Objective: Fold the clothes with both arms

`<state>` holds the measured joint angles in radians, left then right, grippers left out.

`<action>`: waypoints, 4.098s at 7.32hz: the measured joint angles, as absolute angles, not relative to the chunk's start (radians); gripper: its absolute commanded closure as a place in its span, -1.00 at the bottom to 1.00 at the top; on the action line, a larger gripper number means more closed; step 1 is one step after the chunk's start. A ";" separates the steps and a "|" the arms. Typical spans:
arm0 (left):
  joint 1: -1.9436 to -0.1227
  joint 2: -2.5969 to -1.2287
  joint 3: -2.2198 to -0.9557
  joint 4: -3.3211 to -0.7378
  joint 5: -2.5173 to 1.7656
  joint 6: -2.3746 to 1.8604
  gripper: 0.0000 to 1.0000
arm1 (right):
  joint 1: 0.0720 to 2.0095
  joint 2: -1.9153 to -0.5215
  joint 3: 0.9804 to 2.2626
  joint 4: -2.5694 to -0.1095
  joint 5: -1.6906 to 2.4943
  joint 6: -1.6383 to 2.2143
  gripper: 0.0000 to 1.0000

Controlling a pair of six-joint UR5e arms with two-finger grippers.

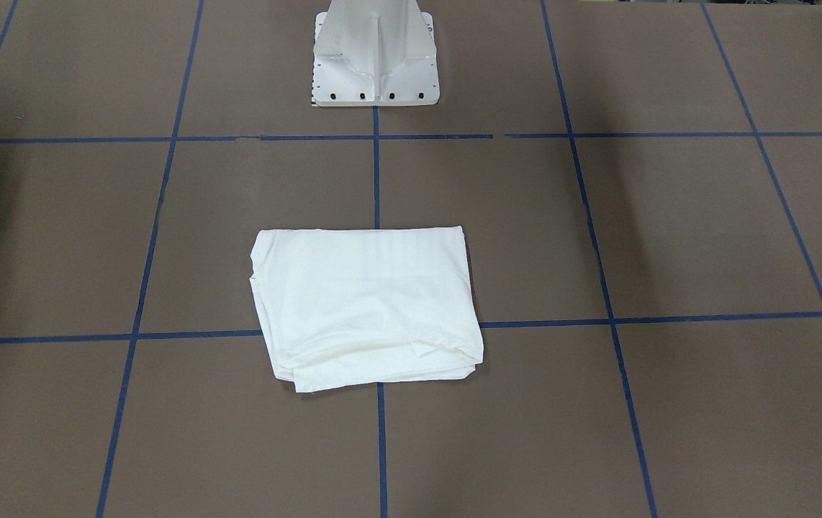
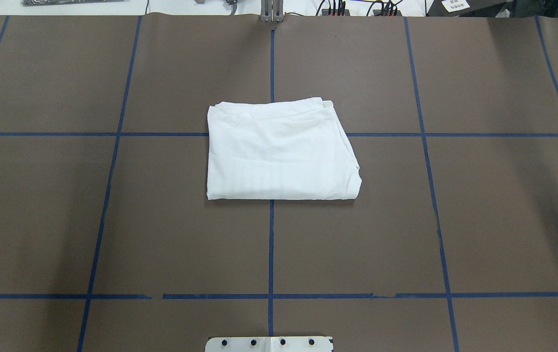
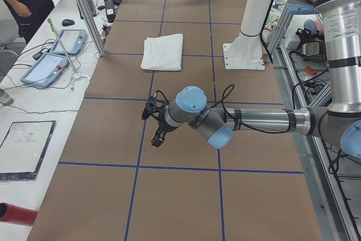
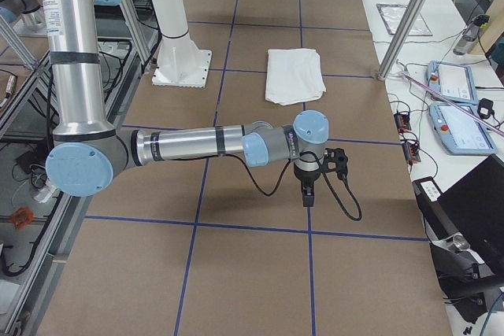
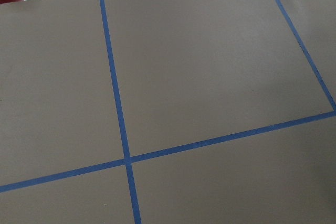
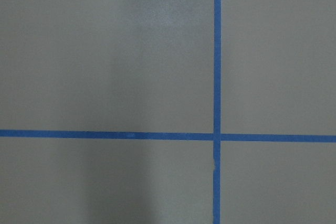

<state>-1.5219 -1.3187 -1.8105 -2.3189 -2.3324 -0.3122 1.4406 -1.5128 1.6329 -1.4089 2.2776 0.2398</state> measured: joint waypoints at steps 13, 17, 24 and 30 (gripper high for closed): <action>-1.501 -1.343 -1.913 -1.816 -2.245 -0.307 -1.00 | 1.428 -1.573 1.632 -1.416 2.285 0.238 -1.00; -1.506 -1.385 -1.913 -1.817 -2.249 -0.314 -1.00 | 1.437 -1.619 1.691 -1.435 2.312 0.213 -1.00; -1.502 -1.408 -1.909 -1.819 -2.319 -0.308 -1.00 | 1.445 -1.661 1.747 -1.462 2.364 0.189 -1.00; -1.502 -1.422 -1.769 -1.957 -2.324 -0.307 -1.00 | 1.456 -1.674 1.788 -1.469 2.352 0.189 -1.00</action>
